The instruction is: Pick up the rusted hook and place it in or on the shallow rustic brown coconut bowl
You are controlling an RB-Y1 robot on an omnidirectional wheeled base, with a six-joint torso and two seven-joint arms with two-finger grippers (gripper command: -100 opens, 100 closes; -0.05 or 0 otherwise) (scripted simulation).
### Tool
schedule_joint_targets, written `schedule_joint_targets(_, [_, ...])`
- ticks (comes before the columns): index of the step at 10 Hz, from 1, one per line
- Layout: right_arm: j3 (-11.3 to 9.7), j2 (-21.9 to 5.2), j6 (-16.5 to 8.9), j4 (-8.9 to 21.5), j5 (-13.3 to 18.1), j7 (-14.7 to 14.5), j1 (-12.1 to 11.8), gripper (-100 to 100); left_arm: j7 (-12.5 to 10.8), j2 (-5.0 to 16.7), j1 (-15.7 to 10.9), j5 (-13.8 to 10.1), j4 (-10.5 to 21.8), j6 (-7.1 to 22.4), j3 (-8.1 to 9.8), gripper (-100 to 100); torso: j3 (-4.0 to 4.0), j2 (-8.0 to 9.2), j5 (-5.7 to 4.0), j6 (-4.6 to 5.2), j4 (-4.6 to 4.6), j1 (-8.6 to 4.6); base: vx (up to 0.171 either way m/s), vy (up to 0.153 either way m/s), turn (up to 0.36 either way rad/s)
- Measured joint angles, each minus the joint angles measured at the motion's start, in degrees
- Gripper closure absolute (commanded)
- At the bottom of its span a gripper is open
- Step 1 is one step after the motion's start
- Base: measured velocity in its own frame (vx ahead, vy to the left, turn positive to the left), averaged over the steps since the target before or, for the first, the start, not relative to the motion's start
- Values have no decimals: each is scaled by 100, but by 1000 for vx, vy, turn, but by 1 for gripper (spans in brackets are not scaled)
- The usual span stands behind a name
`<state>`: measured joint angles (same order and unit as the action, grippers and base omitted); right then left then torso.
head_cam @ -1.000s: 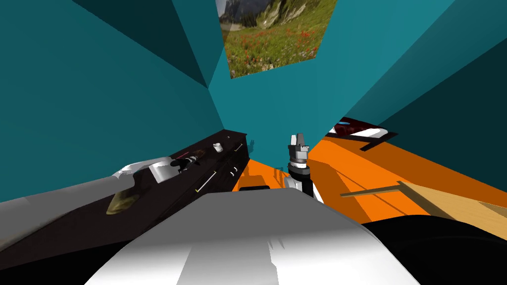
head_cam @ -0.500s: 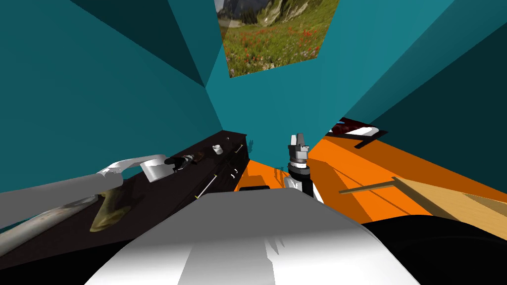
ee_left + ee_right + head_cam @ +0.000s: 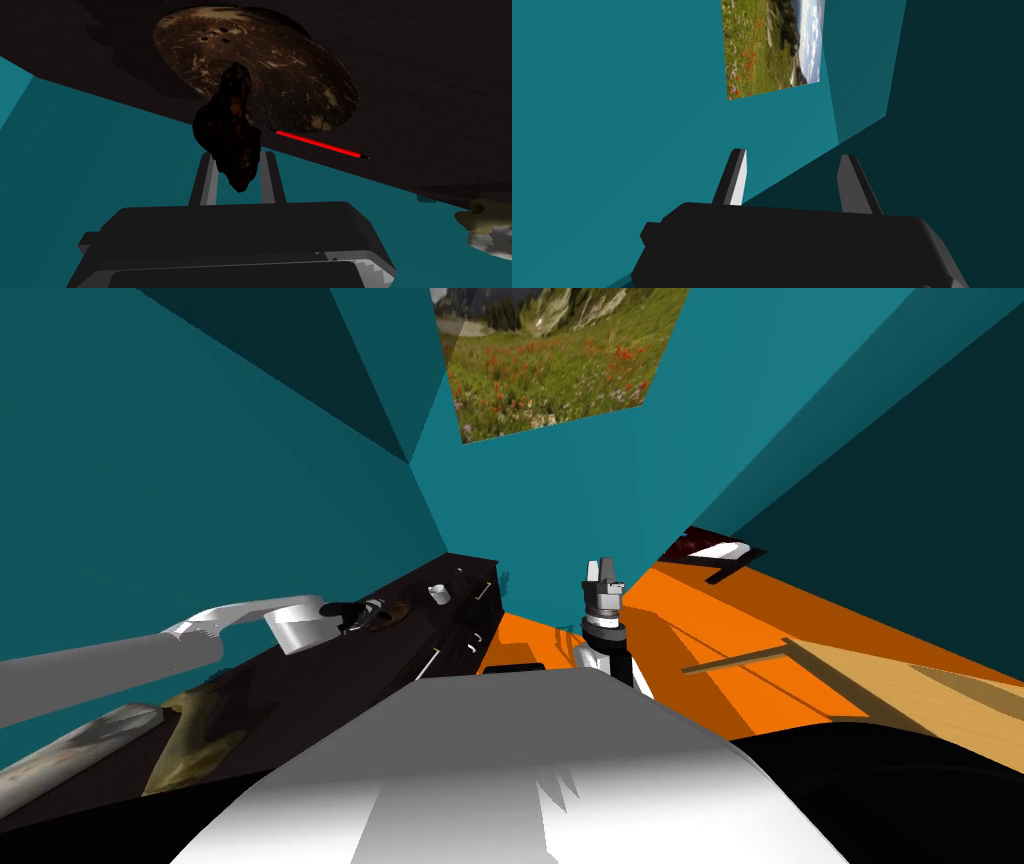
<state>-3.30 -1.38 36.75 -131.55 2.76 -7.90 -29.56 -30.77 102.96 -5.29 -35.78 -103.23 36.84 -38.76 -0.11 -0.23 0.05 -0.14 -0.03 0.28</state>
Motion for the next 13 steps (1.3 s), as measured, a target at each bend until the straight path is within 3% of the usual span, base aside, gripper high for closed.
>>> schedule_joint_targets(4, [0,0,0,0,0,0,0,0,-96,476,-73,-419,-123,-6,-49,100,-1,-2,2,1,1,8,41,82,-73])
schedule_joint_targets(5, [0,0,0,0,0,0,0,0,-98,493,-79,-431,-120,-7,-45,-100,3,6,5,-1,0,-6,4,8,1])
schedule_joint_targets(9, [-1,1,0,0,0,0,0,0,-98,492,-79,-429,-120,-7,-45,-100,10,17,-2,-1,3,-26,0,0,0])
schedule_joint_targets(10, [-1,1,0,0,0,0,0,0,-98,492,-79,-429,-120,-7,-45,0,10,18,-2,-1,3,-27,0,0,0])
schedule_joint_targets(11, [-1,1,0,0,0,0,0,0,-98,492,-79,-429,-120,-7,-45,-100,10,18,-2,-1,3,-27,9,-13,-43])
schedule_joint_targets(13, [-1,1,0,0,0,0,0,0,-342,700,-5,-307,-147,-187,-142,-100,8,14,-3,-1,2,-33,20,-16,-25])
